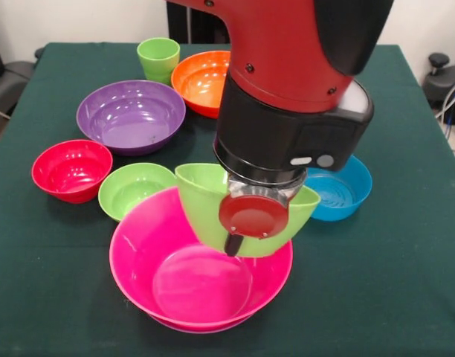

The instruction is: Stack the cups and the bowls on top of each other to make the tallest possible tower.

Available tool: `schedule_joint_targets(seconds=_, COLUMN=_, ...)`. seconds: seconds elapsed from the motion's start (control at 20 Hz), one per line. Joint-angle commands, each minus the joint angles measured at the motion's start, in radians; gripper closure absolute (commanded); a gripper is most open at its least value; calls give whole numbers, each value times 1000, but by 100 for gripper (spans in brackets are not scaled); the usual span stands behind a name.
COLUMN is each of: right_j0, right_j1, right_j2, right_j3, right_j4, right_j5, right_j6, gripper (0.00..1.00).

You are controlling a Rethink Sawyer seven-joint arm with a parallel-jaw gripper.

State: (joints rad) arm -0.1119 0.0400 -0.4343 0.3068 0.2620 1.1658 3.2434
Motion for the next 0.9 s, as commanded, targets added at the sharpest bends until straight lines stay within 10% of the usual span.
schedule_joint_targets(seconds=0.05, right_j0=-24, right_j1=-76, right_j2=72, right_j3=88, right_j4=-47, right_j5=52, right_j6=-366, gripper=100)
schedule_joint_targets(seconds=0.3, right_j0=-36, right_j1=-75, right_j2=77, right_j3=90, right_j4=-52, right_j5=62, right_j6=-397, gripper=100)
schedule_joint_targets(seconds=0.35, right_j0=-36, right_j1=-77, right_j2=78, right_j3=94, right_j4=-52, right_j5=65, right_j6=-398, gripper=0)
schedule_joint_targets(seconds=0.9, right_j0=-34, right_j1=-66, right_j2=52, right_j3=83, right_j4=-56, right_j5=53, right_j6=-386, gripper=0)
